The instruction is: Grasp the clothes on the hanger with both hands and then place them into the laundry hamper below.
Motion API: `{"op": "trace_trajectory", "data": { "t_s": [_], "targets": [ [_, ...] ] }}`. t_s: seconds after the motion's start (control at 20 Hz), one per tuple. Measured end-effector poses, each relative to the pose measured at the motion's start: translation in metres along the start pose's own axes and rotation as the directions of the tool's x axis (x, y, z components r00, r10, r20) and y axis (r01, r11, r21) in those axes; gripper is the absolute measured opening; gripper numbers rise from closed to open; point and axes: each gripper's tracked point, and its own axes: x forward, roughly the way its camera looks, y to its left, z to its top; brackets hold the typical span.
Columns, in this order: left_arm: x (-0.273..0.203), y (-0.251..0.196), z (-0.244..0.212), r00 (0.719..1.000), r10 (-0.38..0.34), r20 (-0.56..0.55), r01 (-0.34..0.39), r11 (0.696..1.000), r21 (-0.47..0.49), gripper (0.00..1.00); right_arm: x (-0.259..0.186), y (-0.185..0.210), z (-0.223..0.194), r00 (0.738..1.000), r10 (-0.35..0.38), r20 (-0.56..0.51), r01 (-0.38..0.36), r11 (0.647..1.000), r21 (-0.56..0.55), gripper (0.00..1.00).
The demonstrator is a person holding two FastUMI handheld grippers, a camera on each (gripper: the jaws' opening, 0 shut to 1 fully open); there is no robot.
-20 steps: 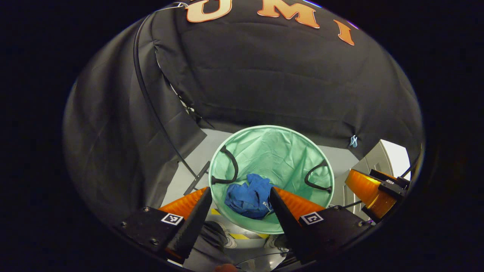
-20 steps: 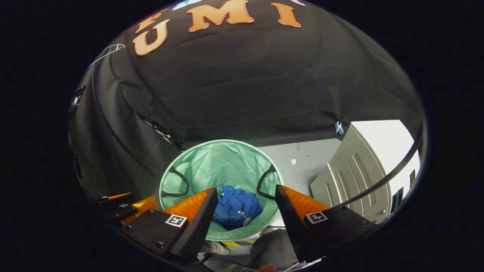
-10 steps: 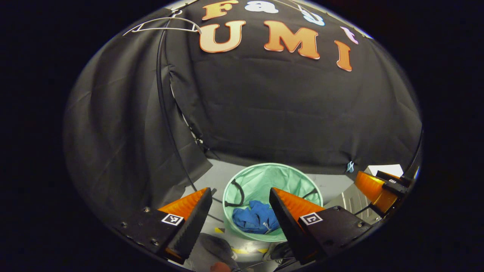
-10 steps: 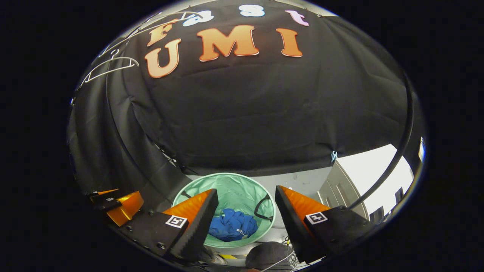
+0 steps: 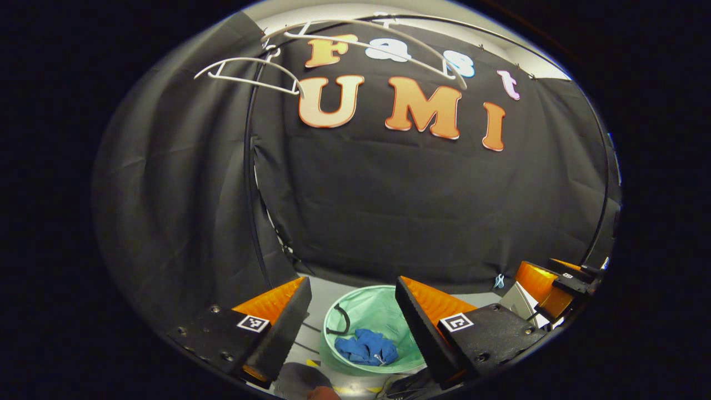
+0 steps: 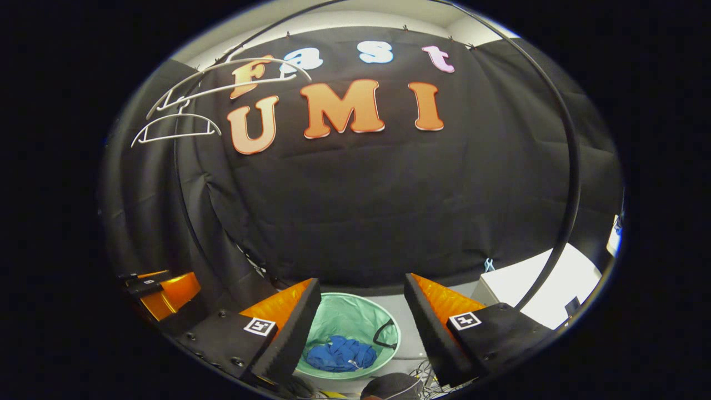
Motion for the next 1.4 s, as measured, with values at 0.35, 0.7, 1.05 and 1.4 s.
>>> {"op": "trace_trajectory", "data": {
  "t_s": [0.35, 0.7, 1.05, 1.4],
  "targets": [
    [-0.028, 0.003, 0.058, 0.986, -0.04, 0.162, 0.041, 0.999, 0.001, 0.96, -0.027, -0.009, 0.051, 0.993, 0.004, 0.119, -0.004, 1.0, 0.0, 0.98],
    [-0.043, 0.017, 0.082, 0.967, -0.023, 0.253, 0.026, 1.0, -0.01, 0.94, -0.054, -0.031, 0.075, 0.979, -0.011, 0.203, 0.014, 1.0, -0.013, 0.89],
    [-0.04, 0.017, 0.079, 0.971, -0.026, 0.239, 0.031, 0.999, -0.017, 0.94, -0.05, -0.031, 0.069, 0.981, 0.001, 0.194, 0.001, 1.0, -0.006, 0.89],
    [-0.037, 0.015, 0.077, 0.974, -0.038, 0.225, 0.038, 0.999, 0.002, 0.94, -0.047, -0.035, 0.065, 0.982, -0.002, 0.188, 0.005, 1.0, -0.012, 0.89]
  ]
}}
